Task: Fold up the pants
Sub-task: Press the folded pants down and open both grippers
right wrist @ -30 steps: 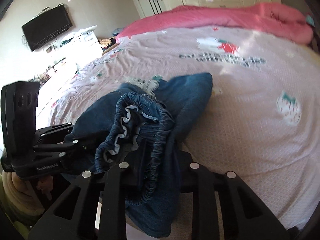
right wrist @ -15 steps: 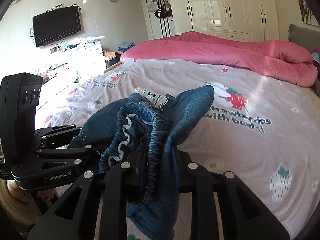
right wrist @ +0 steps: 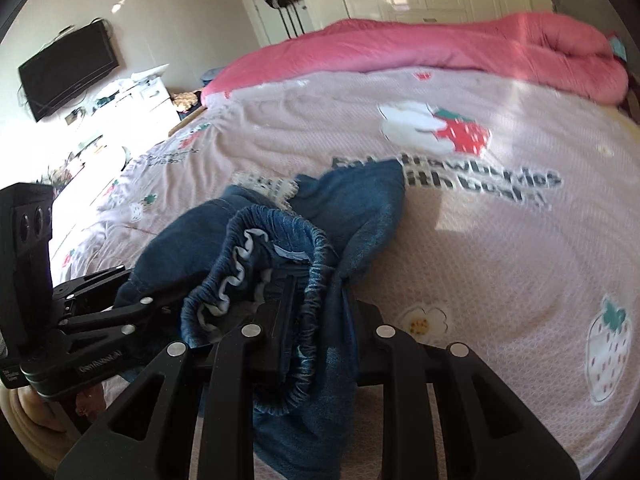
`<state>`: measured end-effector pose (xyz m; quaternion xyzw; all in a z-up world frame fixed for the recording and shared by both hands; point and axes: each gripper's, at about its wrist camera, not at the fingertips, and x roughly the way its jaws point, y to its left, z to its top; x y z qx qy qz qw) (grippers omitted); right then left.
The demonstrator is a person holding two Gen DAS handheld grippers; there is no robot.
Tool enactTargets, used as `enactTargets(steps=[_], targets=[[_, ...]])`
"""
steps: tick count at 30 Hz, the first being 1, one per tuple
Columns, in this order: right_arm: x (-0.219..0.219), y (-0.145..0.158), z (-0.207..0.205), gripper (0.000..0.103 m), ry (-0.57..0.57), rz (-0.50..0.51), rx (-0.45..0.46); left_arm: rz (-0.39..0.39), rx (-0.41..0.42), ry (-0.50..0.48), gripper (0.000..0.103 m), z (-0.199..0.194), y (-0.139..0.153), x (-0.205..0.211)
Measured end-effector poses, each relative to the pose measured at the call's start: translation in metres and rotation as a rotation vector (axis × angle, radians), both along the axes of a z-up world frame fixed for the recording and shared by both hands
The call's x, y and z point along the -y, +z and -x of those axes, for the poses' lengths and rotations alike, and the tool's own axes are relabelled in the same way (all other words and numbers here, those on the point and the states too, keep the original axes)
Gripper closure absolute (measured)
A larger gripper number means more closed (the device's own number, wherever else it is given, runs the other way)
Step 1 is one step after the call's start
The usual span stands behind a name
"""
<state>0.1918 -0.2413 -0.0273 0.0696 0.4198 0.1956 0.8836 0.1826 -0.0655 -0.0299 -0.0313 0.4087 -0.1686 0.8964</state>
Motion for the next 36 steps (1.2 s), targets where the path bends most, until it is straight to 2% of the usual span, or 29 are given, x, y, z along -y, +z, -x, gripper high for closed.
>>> enactTargets(steps=[4,7,9,13,16,20,22,24,33,36], targets=[[0.015,-0.015,-0.004,0.083,-0.034,-0.066,-0.062,0.023,-0.032,0.012,0.073,-0.001,-0.009,-0.005],[0.016,-0.02,-0.005,0.083,-0.047,-0.046,-0.074,0.034,-0.044,0.014,0.07,-0.001,-0.014,-0.008],[0.014,-0.024,-0.005,0.083,-0.06,0.003,-0.079,0.034,-0.048,0.019,0.07,-0.001,-0.015,-0.01],[0.016,-0.022,0.001,0.081,-0.064,-0.011,-0.068,0.031,-0.048,0.022,0.067,0.0,-0.017,-0.012],[0.014,-0.017,0.005,0.072,-0.064,0.029,-0.038,0.034,-0.051,0.026,0.064,0.0,-0.017,-0.015],[0.017,-0.013,0.01,0.062,-0.075,0.035,-0.019,0.03,-0.051,0.028,0.061,0.0,-0.016,-0.017],[0.018,-0.01,0.013,0.06,-0.077,0.038,-0.007,0.028,-0.051,0.027,0.061,0.001,-0.015,-0.017],[0.019,-0.006,0.016,0.053,-0.081,0.036,0.007,0.025,-0.046,0.026,0.06,0.004,-0.013,-0.017],[0.016,0.009,0.032,0.037,-0.082,0.059,0.068,0.029,-0.036,0.032,0.053,0.008,-0.007,-0.02],[0.015,0.012,0.035,0.035,-0.085,0.065,0.078,0.034,-0.03,0.033,0.051,0.011,-0.004,-0.022]])
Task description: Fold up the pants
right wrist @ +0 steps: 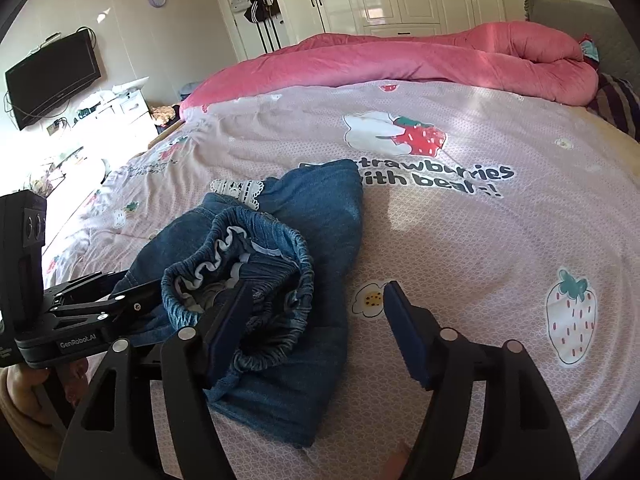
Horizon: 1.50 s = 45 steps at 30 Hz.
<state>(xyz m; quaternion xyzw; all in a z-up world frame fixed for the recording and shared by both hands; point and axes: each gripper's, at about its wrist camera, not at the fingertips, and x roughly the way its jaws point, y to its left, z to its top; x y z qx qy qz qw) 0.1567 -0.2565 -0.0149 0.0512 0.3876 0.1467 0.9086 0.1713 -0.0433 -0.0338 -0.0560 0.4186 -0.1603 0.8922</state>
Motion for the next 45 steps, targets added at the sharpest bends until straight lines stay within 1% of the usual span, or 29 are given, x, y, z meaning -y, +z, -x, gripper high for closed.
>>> enactTargets(steps=[5,12,15,17,22,26,32,36,45], targets=[[0.0,0.003,0.004,0.029,-0.009,0.012,0.014,0.003,0.012,0.002,0.045,0.005,0.004,-0.002],[-0.004,0.014,0.014,0.018,-0.008,0.026,0.047,-0.021,0.043,0.026,0.036,0.013,0.014,-0.006],[-0.006,0.018,0.018,0.015,-0.009,0.037,0.062,-0.02,0.06,0.037,0.032,0.017,0.019,-0.009],[-0.007,0.021,0.021,0.012,-0.013,0.043,0.071,-0.021,0.072,0.044,0.025,0.021,0.023,-0.011],[-0.008,0.025,0.03,0.011,-0.018,0.078,0.098,-0.012,0.09,0.071,0.015,0.034,0.028,-0.018],[-0.006,0.03,0.034,0.009,-0.03,0.064,0.104,-0.023,0.115,0.085,0.01,0.048,0.033,-0.019],[-0.005,0.044,0.047,0.006,-0.036,0.059,0.128,-0.021,0.128,0.099,0.01,0.064,0.04,-0.023],[-0.003,0.054,0.058,0.005,-0.038,0.057,0.146,-0.034,0.144,0.115,0.01,0.075,0.047,-0.025],[-0.002,0.07,0.081,0.005,-0.027,0.05,0.166,-0.045,0.162,0.135,0.01,0.094,0.062,-0.026]])
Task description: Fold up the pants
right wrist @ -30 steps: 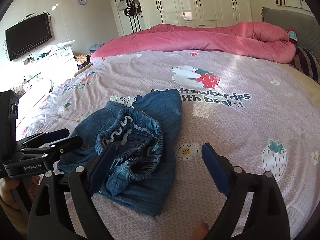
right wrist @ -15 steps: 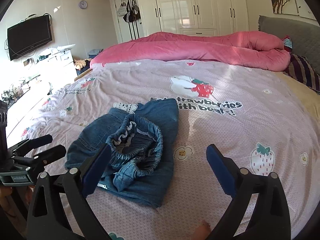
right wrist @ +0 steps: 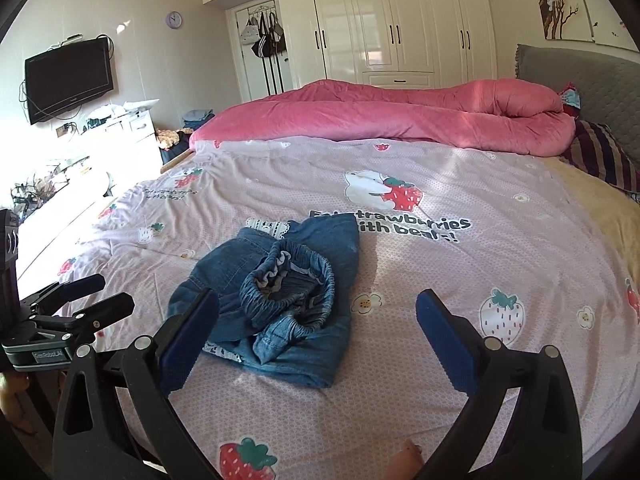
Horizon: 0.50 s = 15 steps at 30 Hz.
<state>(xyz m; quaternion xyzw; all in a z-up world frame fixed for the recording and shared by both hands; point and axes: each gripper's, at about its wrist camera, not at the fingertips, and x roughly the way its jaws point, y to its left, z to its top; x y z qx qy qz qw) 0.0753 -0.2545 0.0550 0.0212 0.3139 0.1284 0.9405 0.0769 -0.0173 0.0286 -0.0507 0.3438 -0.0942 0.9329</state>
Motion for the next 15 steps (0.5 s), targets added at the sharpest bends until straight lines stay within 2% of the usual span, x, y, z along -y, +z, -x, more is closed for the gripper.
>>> enactTargets(steps=[7,15], targets=[[-0.002,0.004,0.02,0.005,0.001,0.023,-0.015,-0.02,0.009,-0.009,0.01,0.018,0.008,0.004],[-0.005,-0.003,0.045,0.005,0.016,0.032,-0.037,-0.055,-0.011,-0.014,0.01,0.042,0.002,0.008]])
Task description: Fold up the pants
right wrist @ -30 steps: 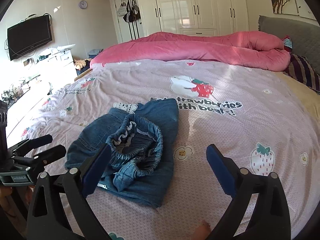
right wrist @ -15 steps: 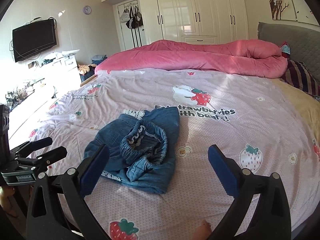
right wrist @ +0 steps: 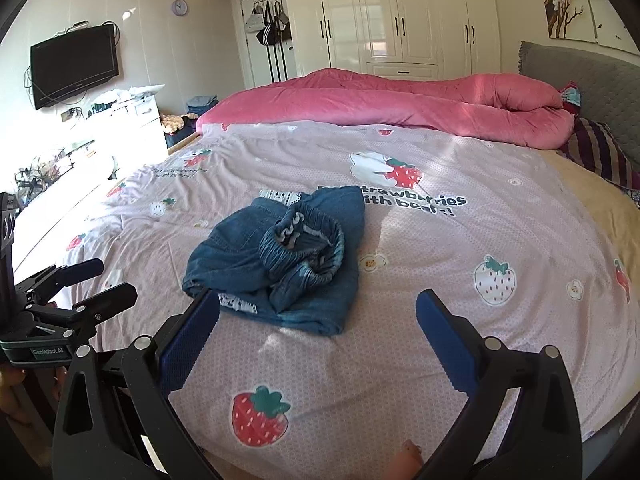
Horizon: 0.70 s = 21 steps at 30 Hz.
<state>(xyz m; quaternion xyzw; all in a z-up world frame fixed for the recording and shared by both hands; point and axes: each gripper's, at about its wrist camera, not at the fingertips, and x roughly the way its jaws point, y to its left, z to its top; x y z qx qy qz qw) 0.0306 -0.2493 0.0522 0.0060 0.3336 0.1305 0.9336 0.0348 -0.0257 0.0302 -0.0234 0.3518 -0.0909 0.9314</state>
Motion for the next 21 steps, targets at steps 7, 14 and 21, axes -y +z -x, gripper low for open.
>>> enactTargets(steps=[7,14,21], targets=[[0.004,-0.001,0.015,0.005,0.008,-0.022,0.002,-0.029,-0.001,0.006,0.01,0.011,-0.003,0.001],[0.009,-0.003,0.029,0.005,0.002,-0.024,-0.004,-0.044,-0.012,0.002,0.01,0.025,-0.012,0.003],[0.011,-0.011,0.044,0.005,-0.003,-0.004,-0.008,-0.026,0.013,0.015,0.01,0.042,-0.015,0.006]])
